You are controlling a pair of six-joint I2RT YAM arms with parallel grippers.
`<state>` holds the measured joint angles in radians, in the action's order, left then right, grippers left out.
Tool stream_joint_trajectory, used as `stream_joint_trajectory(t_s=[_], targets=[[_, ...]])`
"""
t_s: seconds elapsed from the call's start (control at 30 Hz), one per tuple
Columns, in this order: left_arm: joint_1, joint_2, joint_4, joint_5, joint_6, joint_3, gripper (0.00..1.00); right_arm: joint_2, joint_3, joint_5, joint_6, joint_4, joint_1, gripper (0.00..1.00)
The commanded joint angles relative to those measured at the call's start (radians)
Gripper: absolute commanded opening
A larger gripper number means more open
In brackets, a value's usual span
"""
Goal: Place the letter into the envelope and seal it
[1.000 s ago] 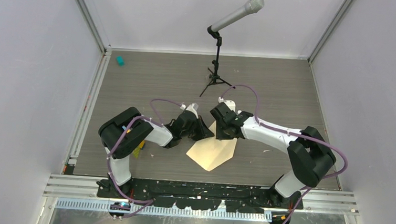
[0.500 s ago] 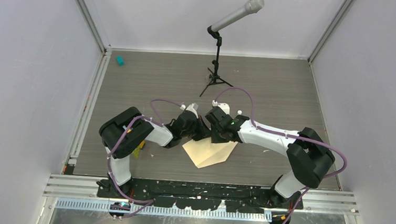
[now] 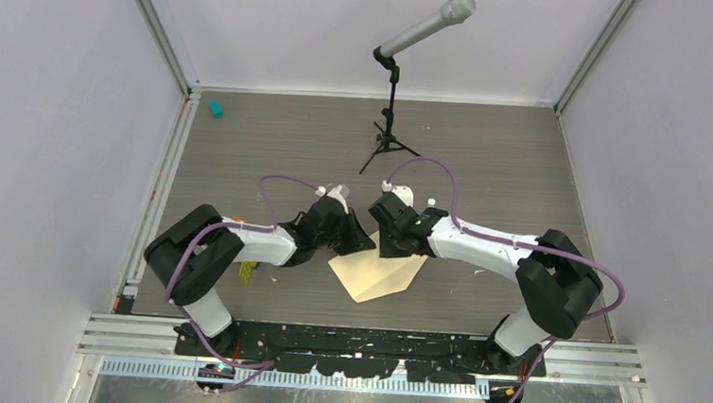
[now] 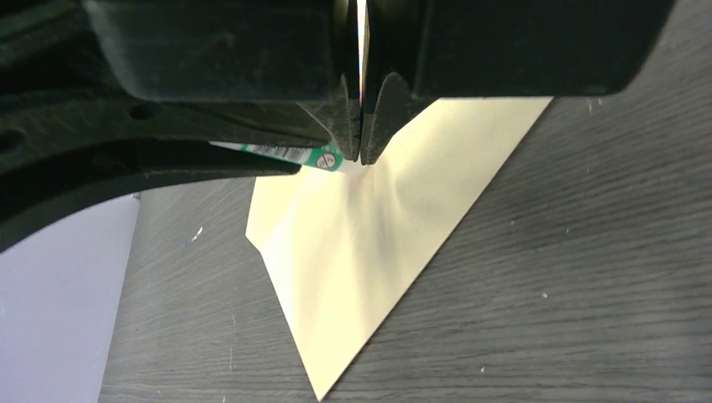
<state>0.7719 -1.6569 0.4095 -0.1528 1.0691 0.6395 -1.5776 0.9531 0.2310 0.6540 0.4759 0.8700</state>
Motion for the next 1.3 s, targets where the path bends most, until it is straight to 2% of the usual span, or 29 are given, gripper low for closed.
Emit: stream_joint_trajectory(t_s=[0.0,0.47,1.27], targets=[[-0.008,0.069,-0.093,-0.009,-0.038,-0.023,0.0,-0.024,-0.003,0.002,0.019,0.015,0.021,0.01],[-0.01,0.134,-0.123,0.047,0.004,-0.154,0.0,-0.051,0.034,0.015,0.012,0.032,0.072,0.01],[-0.01,0.084,-0.076,0.09,0.07,-0.177,0.0,-0.058,0.023,-0.015,0.018,0.024,0.183,0.0]])
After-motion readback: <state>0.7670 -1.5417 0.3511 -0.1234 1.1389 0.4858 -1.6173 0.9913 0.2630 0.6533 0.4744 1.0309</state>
